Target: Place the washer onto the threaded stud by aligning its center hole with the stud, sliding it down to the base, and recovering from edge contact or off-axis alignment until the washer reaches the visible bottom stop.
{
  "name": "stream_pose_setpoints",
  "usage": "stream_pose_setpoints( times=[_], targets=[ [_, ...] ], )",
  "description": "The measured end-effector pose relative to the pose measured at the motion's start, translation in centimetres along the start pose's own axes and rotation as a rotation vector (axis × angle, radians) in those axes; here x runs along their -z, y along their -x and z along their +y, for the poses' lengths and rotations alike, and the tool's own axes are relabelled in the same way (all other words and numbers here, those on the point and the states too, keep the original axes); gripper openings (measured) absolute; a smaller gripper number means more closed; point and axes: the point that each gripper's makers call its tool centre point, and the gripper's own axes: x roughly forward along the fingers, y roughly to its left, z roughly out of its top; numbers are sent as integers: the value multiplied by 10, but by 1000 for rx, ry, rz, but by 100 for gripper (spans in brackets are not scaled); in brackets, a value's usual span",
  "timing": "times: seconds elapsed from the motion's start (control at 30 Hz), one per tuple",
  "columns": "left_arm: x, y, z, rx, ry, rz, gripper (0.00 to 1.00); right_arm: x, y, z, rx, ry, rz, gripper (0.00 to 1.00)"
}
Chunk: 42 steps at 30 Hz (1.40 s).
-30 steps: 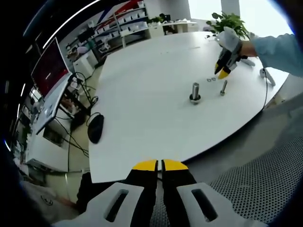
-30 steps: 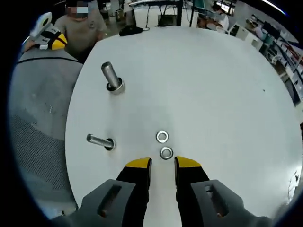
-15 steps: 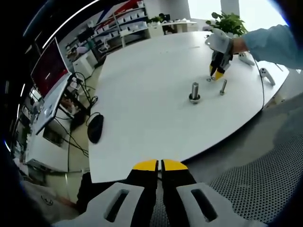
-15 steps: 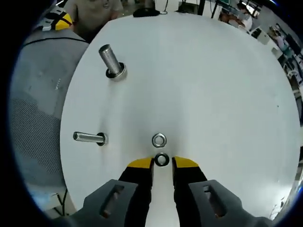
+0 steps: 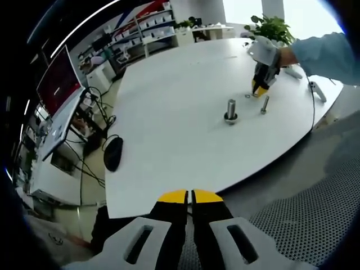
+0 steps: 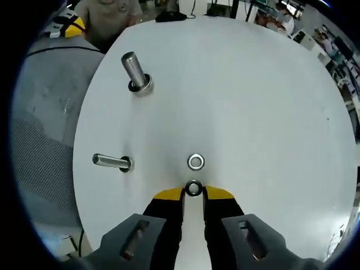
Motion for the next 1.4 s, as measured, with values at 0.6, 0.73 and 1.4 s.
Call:
stream_pose_setpoints(
  times=[0.6, 0.73, 1.4],
  targets=[
    [0, 0, -2, -2, -14, 8, 0, 28, 7, 44, -49, 126, 104, 14],
    [1, 0, -3, -2, -17, 9, 0, 33, 8, 53, -47, 114, 91, 14],
    [0, 1, -4, -4, -34, 9, 0, 42, 11, 75, -81, 92, 83, 14]
  ],
)
